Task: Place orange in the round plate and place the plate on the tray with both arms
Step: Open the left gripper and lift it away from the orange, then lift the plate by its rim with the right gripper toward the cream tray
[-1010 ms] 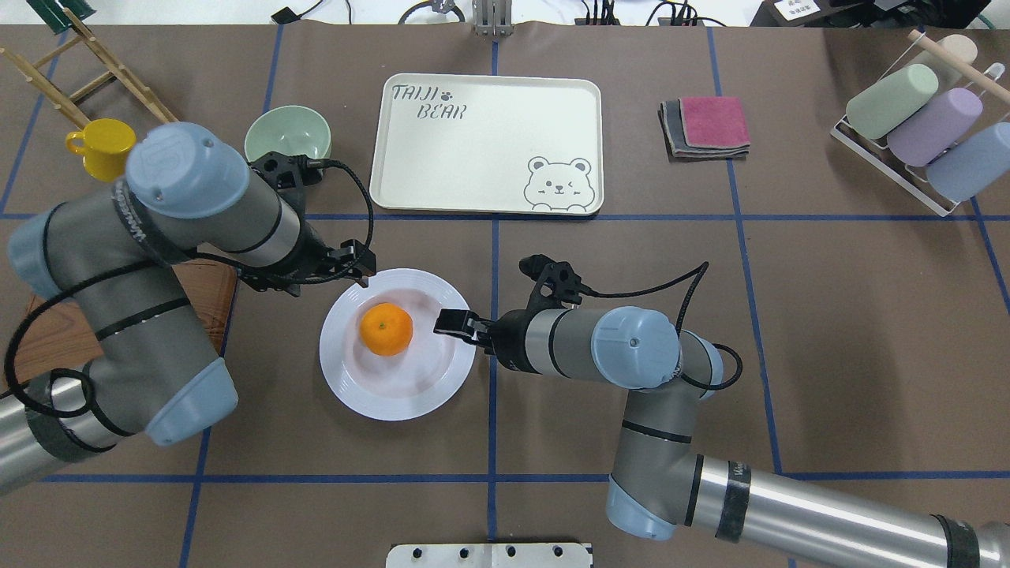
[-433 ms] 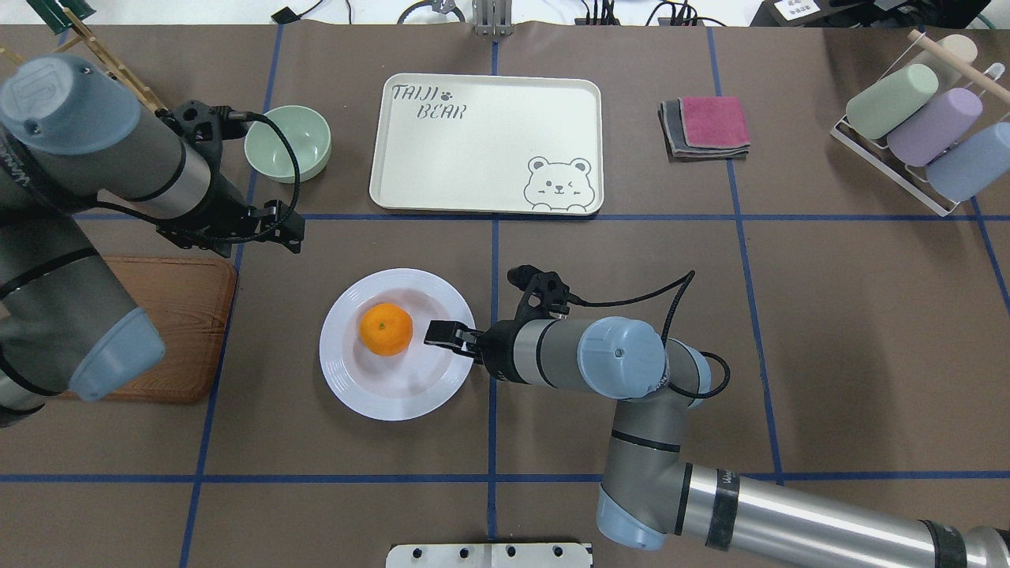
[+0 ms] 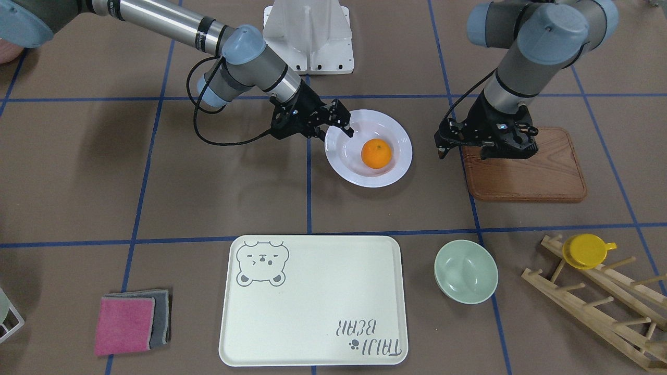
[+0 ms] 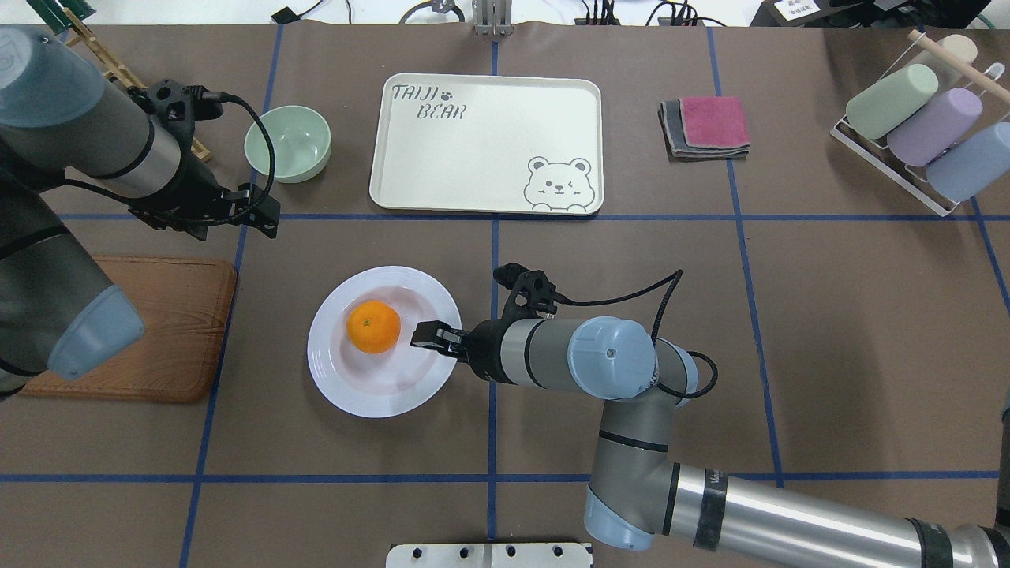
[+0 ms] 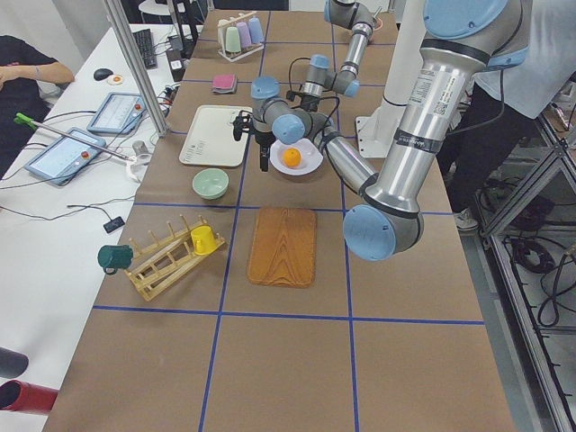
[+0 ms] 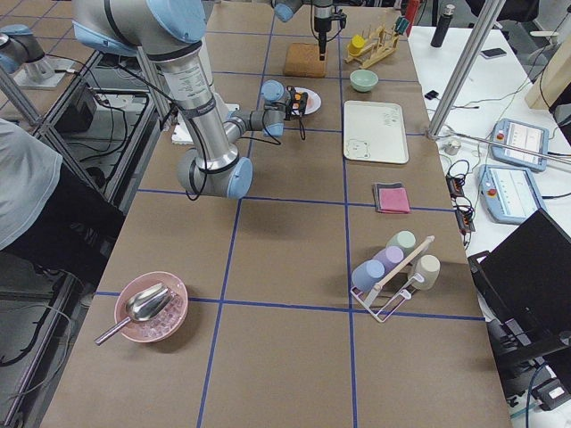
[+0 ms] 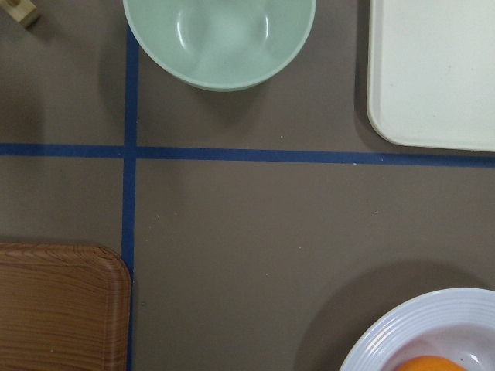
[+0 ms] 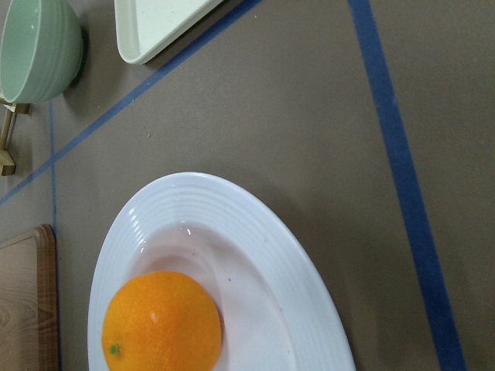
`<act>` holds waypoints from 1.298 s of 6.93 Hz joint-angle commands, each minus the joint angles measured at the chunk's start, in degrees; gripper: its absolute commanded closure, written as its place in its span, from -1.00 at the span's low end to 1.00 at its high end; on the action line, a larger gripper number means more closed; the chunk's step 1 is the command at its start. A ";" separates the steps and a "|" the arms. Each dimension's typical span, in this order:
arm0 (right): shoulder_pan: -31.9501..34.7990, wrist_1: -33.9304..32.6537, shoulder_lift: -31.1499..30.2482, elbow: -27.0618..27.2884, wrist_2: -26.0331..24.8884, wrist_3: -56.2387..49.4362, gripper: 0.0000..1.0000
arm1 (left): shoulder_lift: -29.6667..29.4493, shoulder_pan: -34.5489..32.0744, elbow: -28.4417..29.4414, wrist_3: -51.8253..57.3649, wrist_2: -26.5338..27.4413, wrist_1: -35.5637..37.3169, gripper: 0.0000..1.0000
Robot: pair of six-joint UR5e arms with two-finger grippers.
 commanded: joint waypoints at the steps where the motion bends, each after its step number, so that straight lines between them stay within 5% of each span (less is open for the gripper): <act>1: 0.39 3.64 0.10 0.15 0.00 2.56 1.00 | -0.02 -0.49 0.09 0.93 -0.04 0.45 -0.94; 5: 1.71 4.45 0.80 2.17 -0.70 6.88 1.00 | 2.17 -9.87 -0.43 14.60 -4.52 1.60 -0.93; 9: 4.95 12.17 2.99 1.99 -16.82 20.54 1.00 | 6.48 -16.65 0.87 31.31 -3.82 1.16 -0.91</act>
